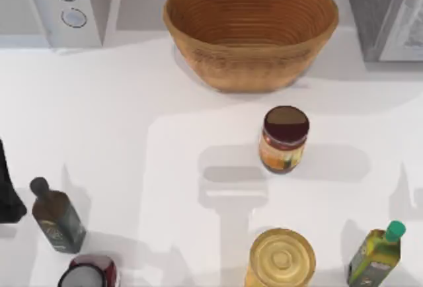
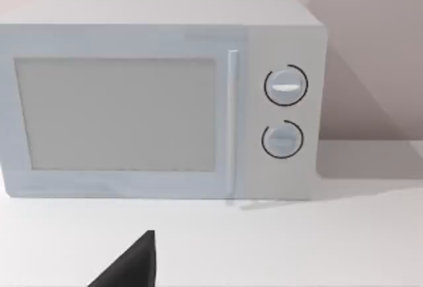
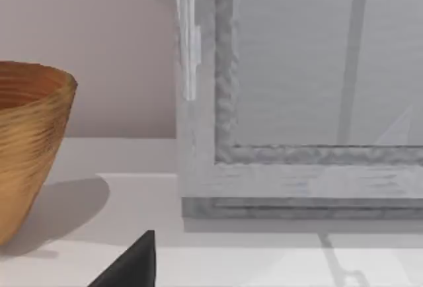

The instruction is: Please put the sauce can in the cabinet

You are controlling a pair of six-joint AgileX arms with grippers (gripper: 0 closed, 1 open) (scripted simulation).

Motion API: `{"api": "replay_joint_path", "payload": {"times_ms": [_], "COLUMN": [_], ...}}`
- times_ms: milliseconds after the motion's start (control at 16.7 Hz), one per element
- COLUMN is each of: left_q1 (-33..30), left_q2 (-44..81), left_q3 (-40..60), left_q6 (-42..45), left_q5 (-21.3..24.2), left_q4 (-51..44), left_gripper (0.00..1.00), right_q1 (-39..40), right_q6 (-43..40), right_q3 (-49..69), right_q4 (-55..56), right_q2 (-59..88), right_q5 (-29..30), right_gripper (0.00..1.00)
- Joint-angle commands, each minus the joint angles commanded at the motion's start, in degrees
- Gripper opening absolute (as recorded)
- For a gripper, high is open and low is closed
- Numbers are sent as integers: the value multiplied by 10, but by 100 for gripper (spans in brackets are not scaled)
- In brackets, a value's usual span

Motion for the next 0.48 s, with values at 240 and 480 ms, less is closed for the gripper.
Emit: {"api": "replay_joint_path", "payload": {"times_ms": [240,480], "left_q1": [0,0], "left_q2": [0,0], "left_q3": [0,0], "left_q6": [0,0], "left_q5": [0,0], "left_q4": [0,0], "left_gripper": [100,100], "right_q1": [0,3], "right_q6": [-6,-45], "right_q3": [7,51], "right_q4": [3,21], "right_q2": [17,115], "right_q5": [-11,-74], "right_gripper": [100,100]}}
